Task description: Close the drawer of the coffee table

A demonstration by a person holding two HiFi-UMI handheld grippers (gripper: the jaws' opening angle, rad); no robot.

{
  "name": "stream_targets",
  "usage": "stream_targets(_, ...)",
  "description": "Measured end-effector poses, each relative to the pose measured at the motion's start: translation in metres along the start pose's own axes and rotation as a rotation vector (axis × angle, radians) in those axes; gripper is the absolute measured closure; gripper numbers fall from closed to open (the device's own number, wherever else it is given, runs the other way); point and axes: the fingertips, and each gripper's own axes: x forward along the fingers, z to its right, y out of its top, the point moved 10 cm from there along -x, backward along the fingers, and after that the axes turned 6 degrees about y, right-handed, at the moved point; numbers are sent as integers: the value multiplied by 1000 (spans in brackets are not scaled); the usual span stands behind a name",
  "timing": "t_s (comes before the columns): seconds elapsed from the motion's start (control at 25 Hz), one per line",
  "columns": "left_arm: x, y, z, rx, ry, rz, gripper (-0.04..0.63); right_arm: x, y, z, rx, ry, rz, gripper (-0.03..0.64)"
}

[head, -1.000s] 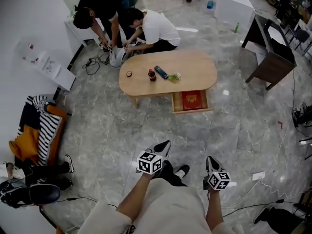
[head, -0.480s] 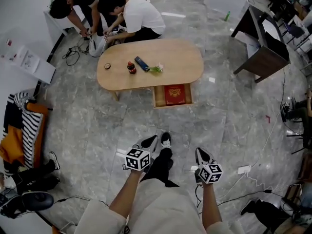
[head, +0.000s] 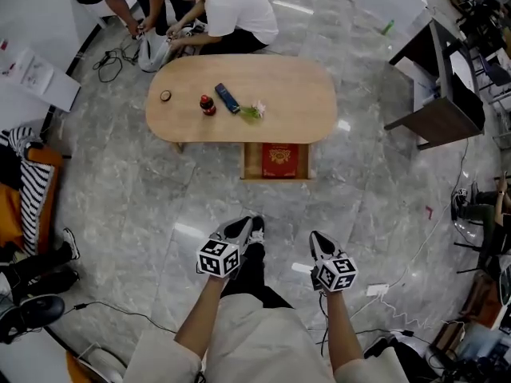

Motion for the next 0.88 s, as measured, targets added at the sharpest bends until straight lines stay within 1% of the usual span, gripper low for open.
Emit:
stream_targets(0.16, 20, -1, -5, -18, 12, -34, 588, 23, 18, 19, -18, 21, -1, 601)
stream_targets(0.28, 37, 0, -6, 2, 16, -62, 586, 37, 26, 40, -17, 18, 3, 601)
stream_targets(0.4, 50, -2, -8, 18, 26, -75, 587, 47, 24, 58, -8, 19, 3, 601)
stream_targets(0.52, 64, -10, -13, 33, 51, -67, 586, 58, 12, 77, -3, 33, 7, 601)
stream_targets(0.64, 80, -23, -23, 30, 74, -29, 586, 71, -6, 100, -17, 42, 14, 601)
stream_targets(0.8, 108, -57, -49, 33, 114, 12, 586, 93, -34, 142, -64, 45, 40, 601)
stream_targets(0.88, 123, -77, -67, 46, 129, 24, 587, 107, -50, 164, -83, 48, 63, 601)
